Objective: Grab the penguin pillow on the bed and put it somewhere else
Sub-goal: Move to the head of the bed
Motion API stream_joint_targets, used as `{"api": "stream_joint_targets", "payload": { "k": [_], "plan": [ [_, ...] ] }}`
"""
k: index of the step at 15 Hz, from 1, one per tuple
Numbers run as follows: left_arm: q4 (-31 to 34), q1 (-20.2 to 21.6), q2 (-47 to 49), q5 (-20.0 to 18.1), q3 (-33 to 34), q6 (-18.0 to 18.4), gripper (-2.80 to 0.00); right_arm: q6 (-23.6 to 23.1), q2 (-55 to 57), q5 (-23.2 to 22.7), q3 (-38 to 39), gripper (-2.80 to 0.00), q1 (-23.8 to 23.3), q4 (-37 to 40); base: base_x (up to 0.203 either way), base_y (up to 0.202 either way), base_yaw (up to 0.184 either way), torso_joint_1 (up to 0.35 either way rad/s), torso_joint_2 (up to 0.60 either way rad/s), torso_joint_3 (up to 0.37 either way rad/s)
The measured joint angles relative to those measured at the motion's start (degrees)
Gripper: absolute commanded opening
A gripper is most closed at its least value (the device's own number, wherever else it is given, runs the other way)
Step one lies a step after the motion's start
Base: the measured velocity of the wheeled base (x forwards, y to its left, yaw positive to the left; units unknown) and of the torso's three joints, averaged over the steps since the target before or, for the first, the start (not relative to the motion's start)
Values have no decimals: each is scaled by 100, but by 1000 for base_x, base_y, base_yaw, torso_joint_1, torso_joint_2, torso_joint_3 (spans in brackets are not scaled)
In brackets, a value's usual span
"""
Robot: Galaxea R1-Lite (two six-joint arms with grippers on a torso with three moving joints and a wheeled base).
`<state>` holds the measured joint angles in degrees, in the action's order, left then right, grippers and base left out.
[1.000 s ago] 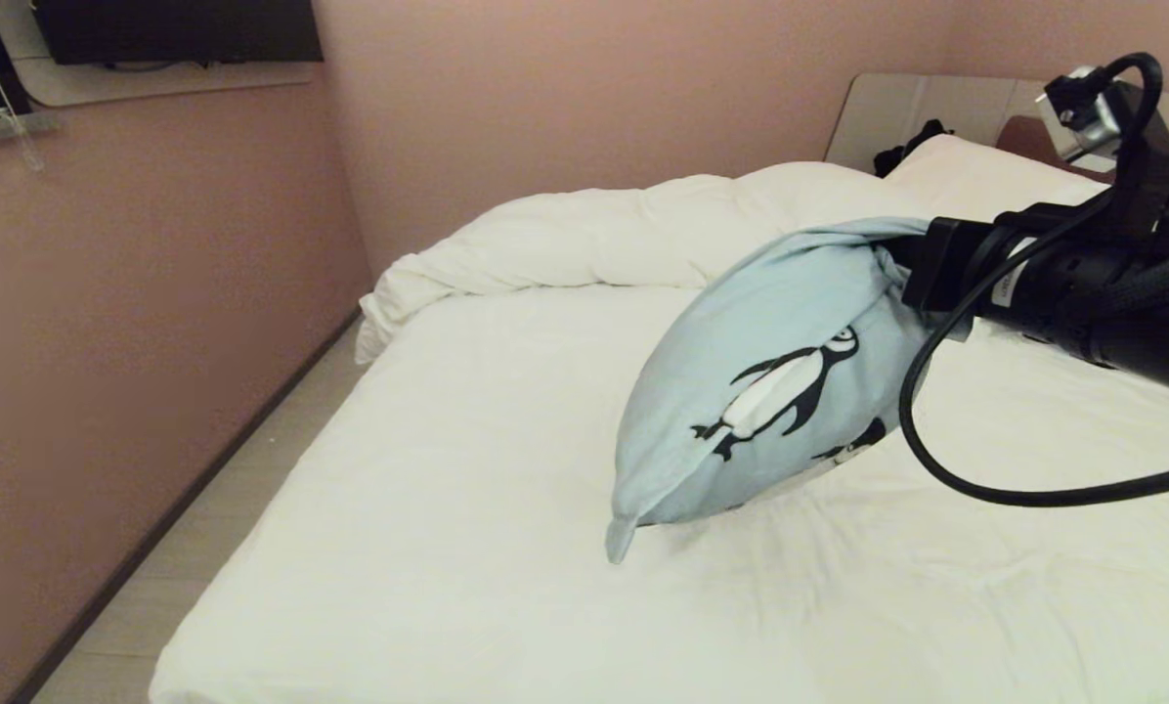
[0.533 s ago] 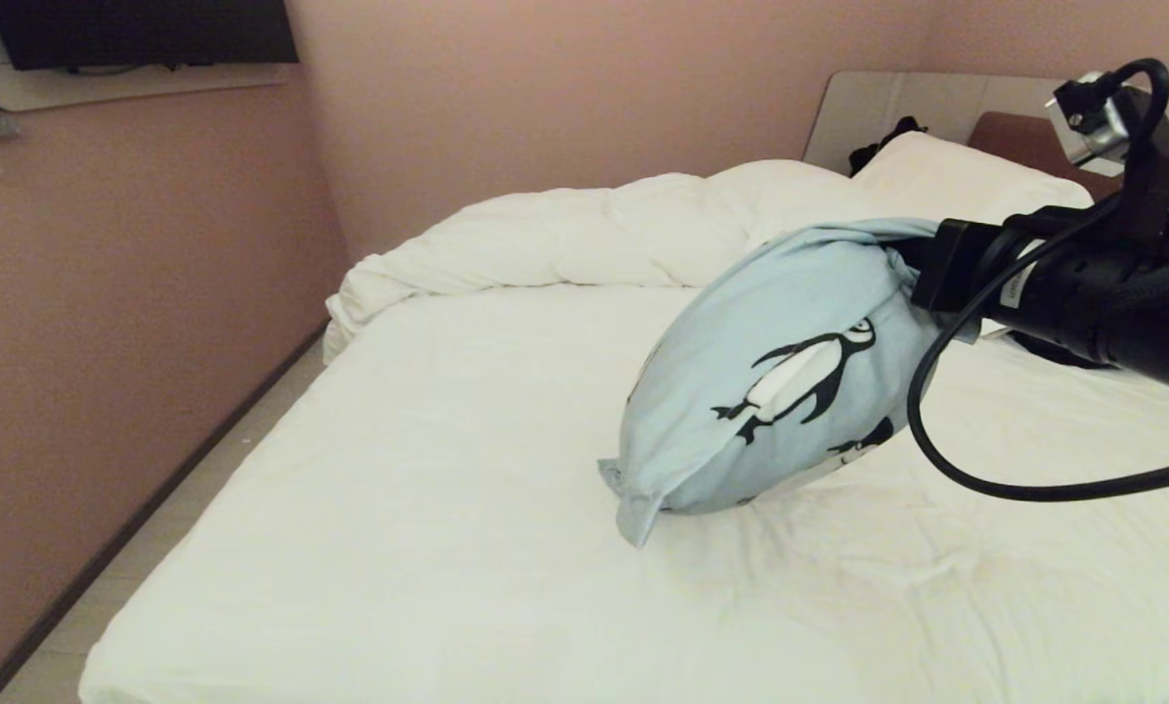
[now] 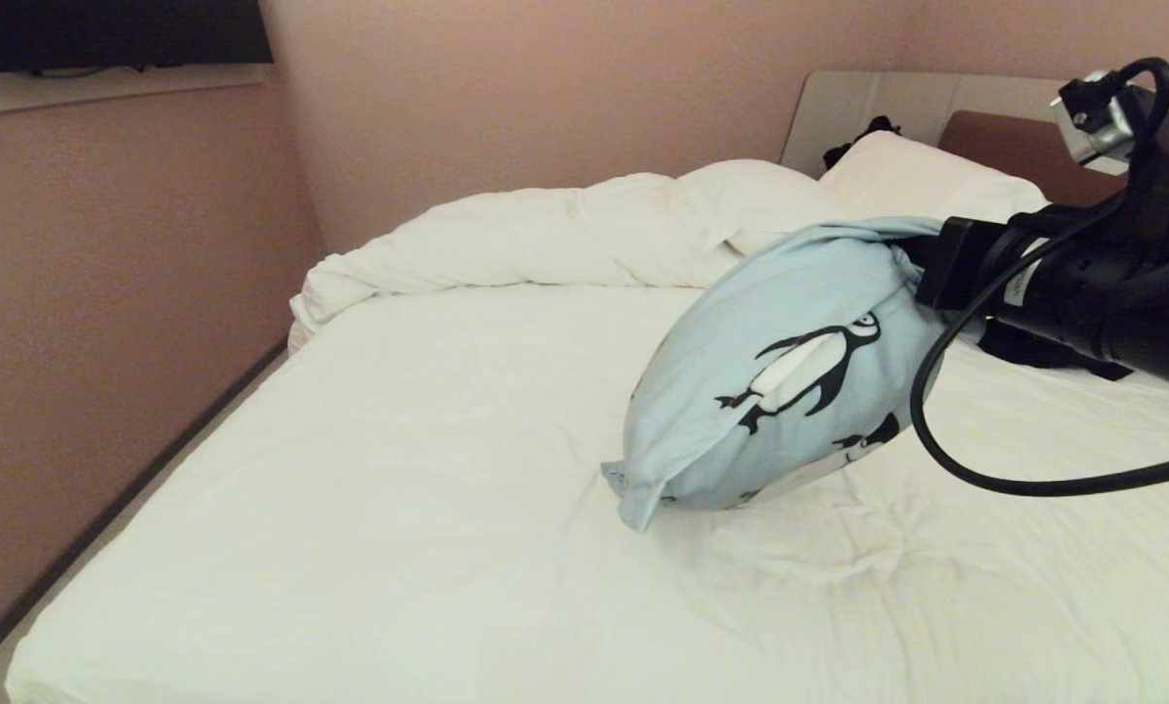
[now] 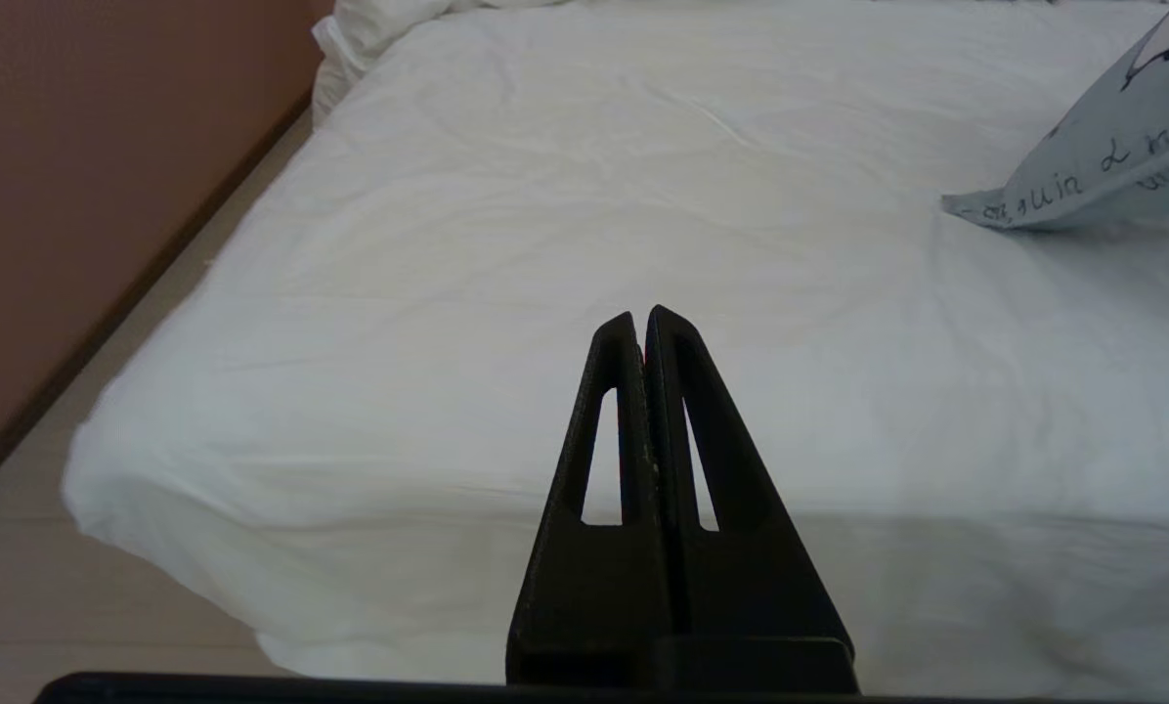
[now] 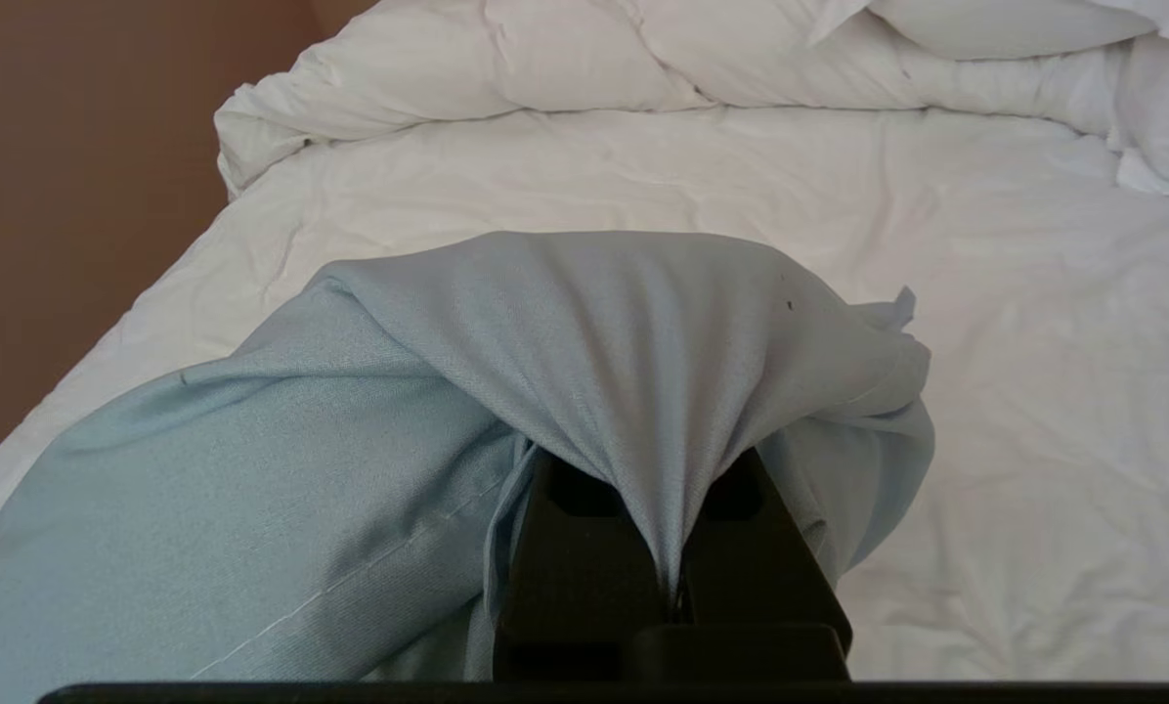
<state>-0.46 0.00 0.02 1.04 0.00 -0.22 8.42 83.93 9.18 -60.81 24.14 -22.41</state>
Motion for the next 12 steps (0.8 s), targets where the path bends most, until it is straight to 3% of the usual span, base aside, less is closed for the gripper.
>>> {"api": "stream_joint_targets", "payload": {
  "k": [12],
  "plan": [
    [4,0,0,0,0,-2,-280,1,-50,-6,17,-280,-33,-11,0,-194,0,2,4,1]
  ]
}}
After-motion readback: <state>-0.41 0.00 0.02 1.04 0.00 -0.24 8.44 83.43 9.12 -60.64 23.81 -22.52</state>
